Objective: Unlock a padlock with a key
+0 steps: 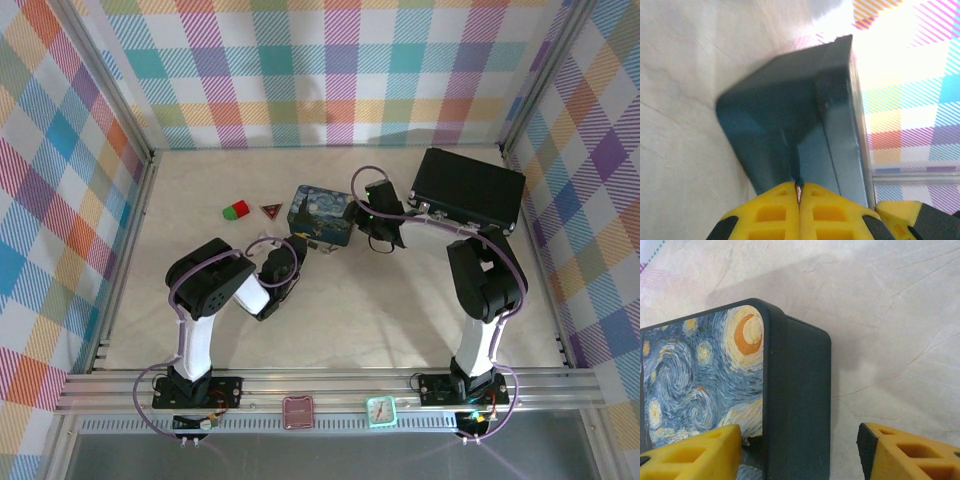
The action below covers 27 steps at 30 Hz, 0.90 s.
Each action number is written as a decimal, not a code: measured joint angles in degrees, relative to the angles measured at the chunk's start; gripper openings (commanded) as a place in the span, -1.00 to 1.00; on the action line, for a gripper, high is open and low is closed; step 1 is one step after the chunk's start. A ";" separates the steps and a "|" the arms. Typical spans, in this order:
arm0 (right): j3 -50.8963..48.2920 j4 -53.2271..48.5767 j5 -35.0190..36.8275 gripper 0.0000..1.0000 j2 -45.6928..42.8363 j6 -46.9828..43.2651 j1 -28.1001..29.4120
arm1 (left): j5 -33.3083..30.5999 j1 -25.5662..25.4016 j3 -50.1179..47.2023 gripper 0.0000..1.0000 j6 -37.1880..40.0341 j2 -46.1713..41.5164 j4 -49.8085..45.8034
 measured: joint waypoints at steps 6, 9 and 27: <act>0.37 -0.44 0.46 0.29 0.00 -0.48 -0.09 | -0.07 0.37 -0.66 -1.00 -0.22 -0.57 -0.22; 1.18 -1.66 0.22 0.37 0.00 -2.27 -0.15 | 2.21 1.09 -2.21 -1.00 -0.15 -2.75 -1.53; -4.31 -12.94 9.88 0.82 -22.80 -26.25 -0.87 | 23.87 -2.34 6.73 -1.00 14.27 -21.22 -43.19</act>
